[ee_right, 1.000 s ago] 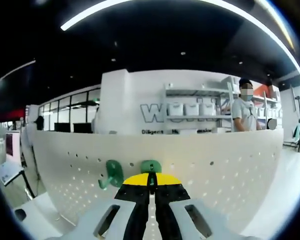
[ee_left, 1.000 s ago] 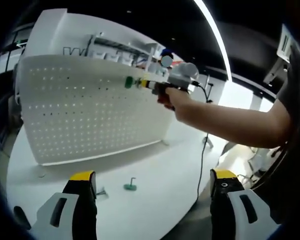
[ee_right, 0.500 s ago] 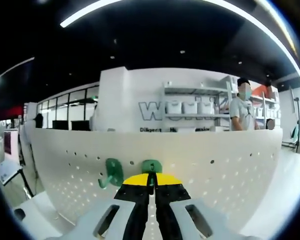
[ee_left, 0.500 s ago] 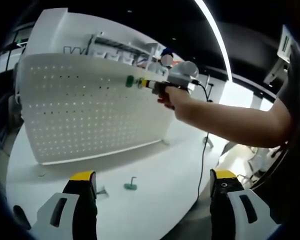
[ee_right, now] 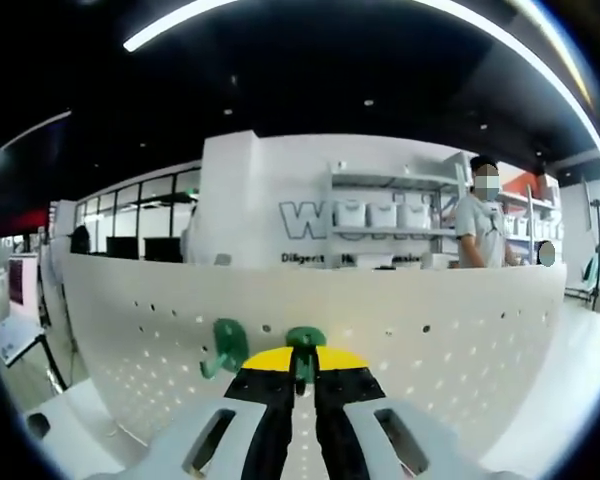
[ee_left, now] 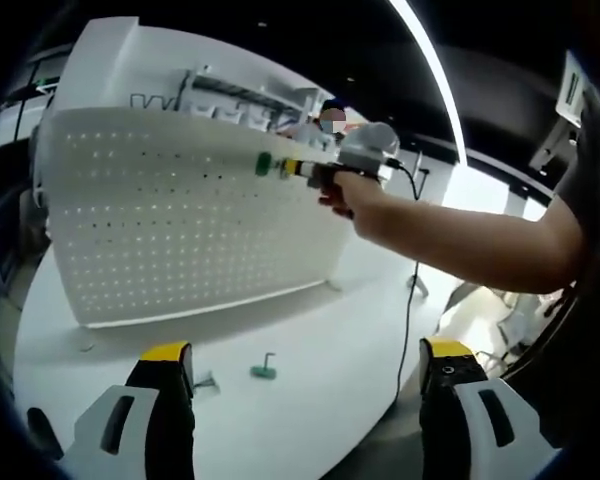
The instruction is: Insert the hook assembly into the mounting plate slot until the hook locks in place.
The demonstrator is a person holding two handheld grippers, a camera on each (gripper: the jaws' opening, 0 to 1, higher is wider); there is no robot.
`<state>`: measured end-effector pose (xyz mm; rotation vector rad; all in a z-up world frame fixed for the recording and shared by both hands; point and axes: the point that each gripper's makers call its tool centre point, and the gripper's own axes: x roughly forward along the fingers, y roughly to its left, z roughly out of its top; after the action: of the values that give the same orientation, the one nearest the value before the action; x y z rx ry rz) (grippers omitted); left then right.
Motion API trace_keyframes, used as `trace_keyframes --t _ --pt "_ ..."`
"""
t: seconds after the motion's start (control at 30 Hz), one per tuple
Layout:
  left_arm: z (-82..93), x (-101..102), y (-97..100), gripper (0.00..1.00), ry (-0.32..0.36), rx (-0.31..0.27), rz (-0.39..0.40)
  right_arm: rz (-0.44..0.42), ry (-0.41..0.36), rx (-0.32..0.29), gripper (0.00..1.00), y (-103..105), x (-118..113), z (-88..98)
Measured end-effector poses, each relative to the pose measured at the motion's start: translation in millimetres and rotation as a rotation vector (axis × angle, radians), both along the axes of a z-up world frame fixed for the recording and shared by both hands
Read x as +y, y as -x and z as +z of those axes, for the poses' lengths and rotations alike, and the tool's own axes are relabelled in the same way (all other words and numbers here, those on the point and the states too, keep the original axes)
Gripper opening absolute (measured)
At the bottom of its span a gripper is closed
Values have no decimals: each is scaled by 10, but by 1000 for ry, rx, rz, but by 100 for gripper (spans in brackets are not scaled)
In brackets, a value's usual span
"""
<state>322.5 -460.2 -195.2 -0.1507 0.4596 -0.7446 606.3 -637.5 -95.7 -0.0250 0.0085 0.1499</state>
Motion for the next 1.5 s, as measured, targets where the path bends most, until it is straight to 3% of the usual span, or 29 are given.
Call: trace_keyframes --t 0.37,0.63,0.9,1.3,1.5 --pt "37 -29 28 96 0 -11 0 11 -12 -32 9 34 -36 176" --pt "32 -8 79 95 -7 -11 5 45 1 -55 10 228 -28 362" --pt "40 -1 135 95 -15 -20 3 80 28 -22 10 516 17 224" --pt "19 21 208 95 -29 -24 -2 148 52 -11 12 906 200 193" --pt "39 91 193 95 -29 -34 18 195 71 22 13 1155 328 18"
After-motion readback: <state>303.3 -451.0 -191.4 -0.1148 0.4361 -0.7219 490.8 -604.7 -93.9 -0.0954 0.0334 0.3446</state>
